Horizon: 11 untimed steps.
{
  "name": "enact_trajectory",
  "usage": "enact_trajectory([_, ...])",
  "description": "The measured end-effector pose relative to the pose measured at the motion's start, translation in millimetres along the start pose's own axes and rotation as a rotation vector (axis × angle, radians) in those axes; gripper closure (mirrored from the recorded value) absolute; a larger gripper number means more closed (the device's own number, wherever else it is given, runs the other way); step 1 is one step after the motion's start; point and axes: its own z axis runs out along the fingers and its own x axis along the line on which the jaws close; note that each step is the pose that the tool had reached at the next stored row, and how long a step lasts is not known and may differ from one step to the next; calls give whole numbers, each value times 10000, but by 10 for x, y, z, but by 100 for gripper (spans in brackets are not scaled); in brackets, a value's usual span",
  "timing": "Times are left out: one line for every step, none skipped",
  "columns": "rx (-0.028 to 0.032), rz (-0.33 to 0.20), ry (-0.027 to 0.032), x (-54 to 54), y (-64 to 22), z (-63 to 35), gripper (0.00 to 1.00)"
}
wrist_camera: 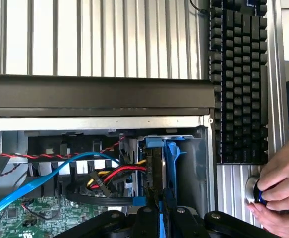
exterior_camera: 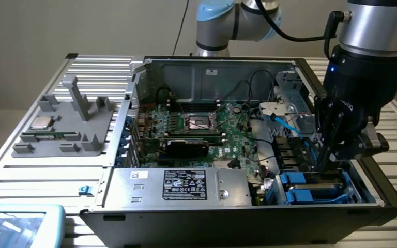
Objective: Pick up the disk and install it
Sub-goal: 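Insert the second disk wire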
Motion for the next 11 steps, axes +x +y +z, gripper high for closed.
enact_trajectory([3,-1,-3,2,0,10,84])
enact_trajectory([6,0,-3,4,-1,24,84])
enact_trajectory([8,0,-4,8,-2,41,84])
enact_trajectory([11,-1,-3,12,-3,60,84])
enact_trajectory([12,-2,-2,16,-4,77,84])
enact_trajectory([14,-2,-3,20,-5,96,84])
enact_trajectory([15,-3,-4,24,-6,113,84])
enact_trajectory([16,-3,-4,25,-6,122,84])
enact_trajectory([18,-4,-10,25,-6,121,84])
enact_trajectory([17,-4,-10,25,-6,121,84])
enact_trajectory([17,-4,-10,25,-6,121,84])
